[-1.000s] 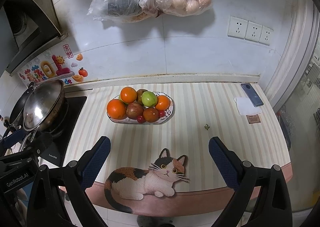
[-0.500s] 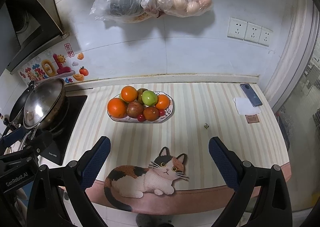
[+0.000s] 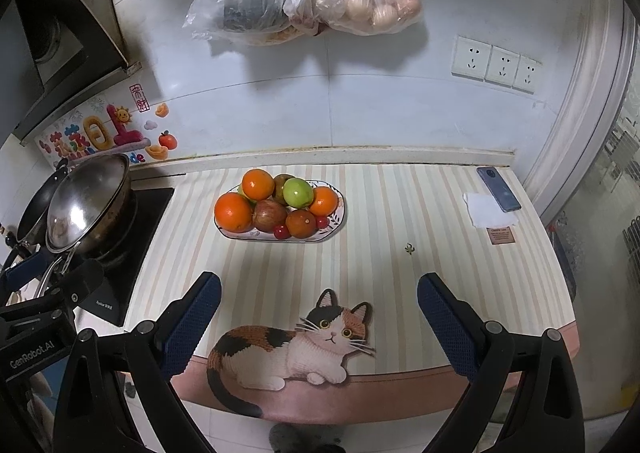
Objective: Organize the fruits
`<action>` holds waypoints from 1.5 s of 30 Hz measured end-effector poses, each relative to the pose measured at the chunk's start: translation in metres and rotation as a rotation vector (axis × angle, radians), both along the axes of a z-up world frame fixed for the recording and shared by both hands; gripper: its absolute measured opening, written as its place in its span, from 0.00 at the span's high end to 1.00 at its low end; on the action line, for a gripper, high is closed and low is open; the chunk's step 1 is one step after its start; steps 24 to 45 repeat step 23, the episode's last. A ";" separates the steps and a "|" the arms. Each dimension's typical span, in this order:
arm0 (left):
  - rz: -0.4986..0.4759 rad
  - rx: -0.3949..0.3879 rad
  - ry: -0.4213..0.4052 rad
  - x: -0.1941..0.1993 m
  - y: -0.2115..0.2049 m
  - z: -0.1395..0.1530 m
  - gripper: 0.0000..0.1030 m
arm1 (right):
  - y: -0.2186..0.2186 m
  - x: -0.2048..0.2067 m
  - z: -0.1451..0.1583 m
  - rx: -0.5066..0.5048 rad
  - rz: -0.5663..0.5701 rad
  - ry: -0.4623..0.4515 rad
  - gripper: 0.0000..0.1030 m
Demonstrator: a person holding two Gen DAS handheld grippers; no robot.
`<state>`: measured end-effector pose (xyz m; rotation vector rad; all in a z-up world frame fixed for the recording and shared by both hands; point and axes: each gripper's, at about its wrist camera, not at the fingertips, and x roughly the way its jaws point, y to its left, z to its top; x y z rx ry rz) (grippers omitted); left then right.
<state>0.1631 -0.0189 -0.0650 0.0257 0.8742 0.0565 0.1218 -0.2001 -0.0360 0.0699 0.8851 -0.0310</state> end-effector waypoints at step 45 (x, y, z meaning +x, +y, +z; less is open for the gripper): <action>0.002 -0.001 -0.006 -0.005 0.009 0.003 0.01 | 0.005 -0.001 0.004 -0.001 0.007 0.000 0.02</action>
